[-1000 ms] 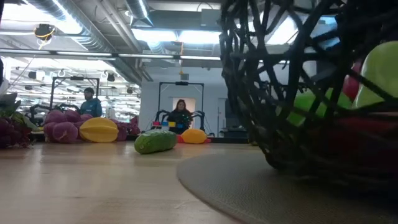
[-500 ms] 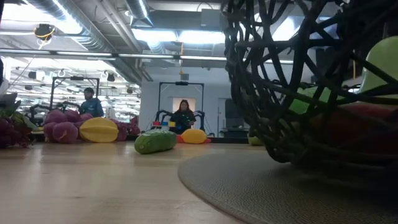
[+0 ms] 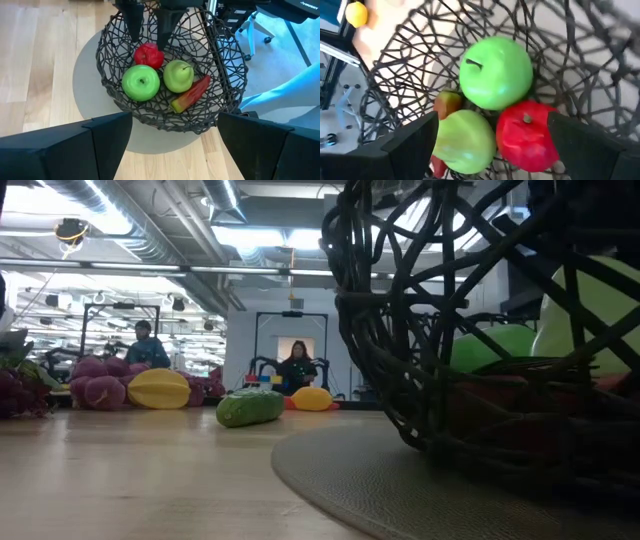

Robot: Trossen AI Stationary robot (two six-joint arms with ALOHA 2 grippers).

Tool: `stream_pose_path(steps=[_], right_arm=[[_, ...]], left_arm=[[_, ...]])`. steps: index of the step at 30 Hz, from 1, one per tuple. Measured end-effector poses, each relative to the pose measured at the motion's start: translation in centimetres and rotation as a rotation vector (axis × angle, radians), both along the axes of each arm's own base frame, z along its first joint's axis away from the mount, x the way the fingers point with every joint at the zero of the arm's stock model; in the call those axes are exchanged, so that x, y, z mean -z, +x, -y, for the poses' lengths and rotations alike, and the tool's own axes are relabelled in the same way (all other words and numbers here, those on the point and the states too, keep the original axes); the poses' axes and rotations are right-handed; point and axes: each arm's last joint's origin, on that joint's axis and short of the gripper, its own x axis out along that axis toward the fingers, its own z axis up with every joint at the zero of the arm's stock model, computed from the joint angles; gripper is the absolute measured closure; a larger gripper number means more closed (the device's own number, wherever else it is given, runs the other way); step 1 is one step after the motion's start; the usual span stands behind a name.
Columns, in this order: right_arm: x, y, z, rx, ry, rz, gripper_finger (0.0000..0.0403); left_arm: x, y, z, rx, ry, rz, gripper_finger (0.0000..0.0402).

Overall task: Build produce basket
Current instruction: Put the bottom cucumber into the wire basket

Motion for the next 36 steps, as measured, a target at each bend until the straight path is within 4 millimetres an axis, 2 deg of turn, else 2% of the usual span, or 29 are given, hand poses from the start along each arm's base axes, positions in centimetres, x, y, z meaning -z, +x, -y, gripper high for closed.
stream_pose_path(steps=[9, 23, 31, 33, 36], right_arm=[[-2.8, -0.4, 0.7, 0.009, -0.214, -0.070, 0.0037], [-7.6, 0.5, 0.9, -0.205, -0.546, 0.030, 0.0037], [-10.0, 0.9, 1.0, -0.322, -0.641, 0.056, 0.0037], [-10.7, 0.9, 0.9, -0.349, -0.662, 0.071, 0.0037], [-11.6, 0.8, 1.2, -0.340, -0.688, 0.065, 0.0037]], left_arm=[[0.0, 0.0, 0.0, 0.000, 0.000, 0.002, 0.0118], [0.0, 0.0, 0.0, 0.000, 0.000, 0.002, 0.0118], [0.0, 0.0, 0.0, -0.001, 0.001, 0.002, 0.0118], [0.0, 0.1, -0.2, -0.057, 0.006, 0.001, 0.0118], [0.2, 0.2, -1.6, -0.266, -0.080, -0.040, 0.0118]])
